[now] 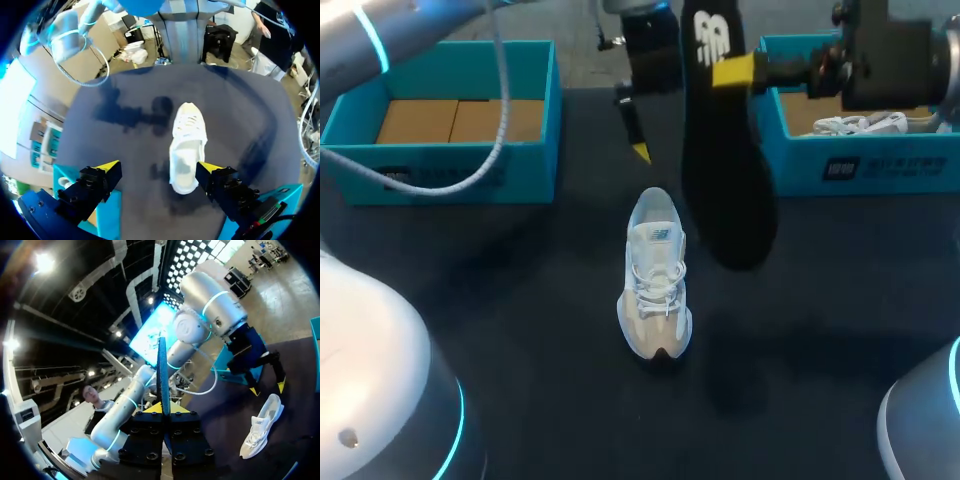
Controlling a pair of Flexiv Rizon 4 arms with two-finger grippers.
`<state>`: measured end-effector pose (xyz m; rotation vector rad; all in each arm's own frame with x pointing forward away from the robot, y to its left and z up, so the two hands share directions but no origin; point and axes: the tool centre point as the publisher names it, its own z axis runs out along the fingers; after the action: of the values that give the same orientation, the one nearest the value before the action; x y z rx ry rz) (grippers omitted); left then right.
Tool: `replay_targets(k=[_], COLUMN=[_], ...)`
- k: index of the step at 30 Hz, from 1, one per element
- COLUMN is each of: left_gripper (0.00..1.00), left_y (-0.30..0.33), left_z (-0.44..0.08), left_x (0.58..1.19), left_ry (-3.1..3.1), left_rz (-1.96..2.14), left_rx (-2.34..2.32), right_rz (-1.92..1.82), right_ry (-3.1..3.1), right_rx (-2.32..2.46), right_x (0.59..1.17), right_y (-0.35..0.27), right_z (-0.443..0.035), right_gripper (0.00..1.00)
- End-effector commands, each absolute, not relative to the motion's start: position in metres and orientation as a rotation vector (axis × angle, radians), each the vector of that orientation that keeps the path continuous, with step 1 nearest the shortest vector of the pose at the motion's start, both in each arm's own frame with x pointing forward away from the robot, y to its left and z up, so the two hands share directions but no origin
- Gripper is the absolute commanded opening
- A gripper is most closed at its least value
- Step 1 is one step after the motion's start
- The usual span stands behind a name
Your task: Take the shoe out of the shoebox, open the shoe tongue, remove and reinsert the insole, then place the shoe into the shoebox
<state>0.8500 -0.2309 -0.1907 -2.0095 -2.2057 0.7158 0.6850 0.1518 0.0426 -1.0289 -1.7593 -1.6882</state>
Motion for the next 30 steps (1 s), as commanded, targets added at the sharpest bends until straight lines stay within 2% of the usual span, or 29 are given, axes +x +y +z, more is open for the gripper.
replay_targets(k=[1,10,18,30], left_gripper=[1.00,1.00,1.00,1.00], left_y=[-0.219,-0.222,-0.223,-0.220], left_z=[-0.176,-0.145,-0.107,-0.077], left_x=[0.847,0.848,0.837,0.824], left_ry=[-2.363,-2.429,-2.390,-2.346], left_rz=[1.109,1.354,1.648,1.850], left_rx=[-2.084,-2.196,-2.333,-2.425], right_rz=[-1.579,-1.471,-1.360,-1.296], right_ry=[-1.776,-1.659,-1.503,-1.232], right_rx=[-1.065,-1.167,-1.281,-1.461], right_x=[0.699,0.726,0.751,0.781], right_y=[0.134,0.096,0.070,0.055], right_z=[0.053,0.056,0.034,0.004], right_gripper=[0.00,0.00,0.00,0.00])
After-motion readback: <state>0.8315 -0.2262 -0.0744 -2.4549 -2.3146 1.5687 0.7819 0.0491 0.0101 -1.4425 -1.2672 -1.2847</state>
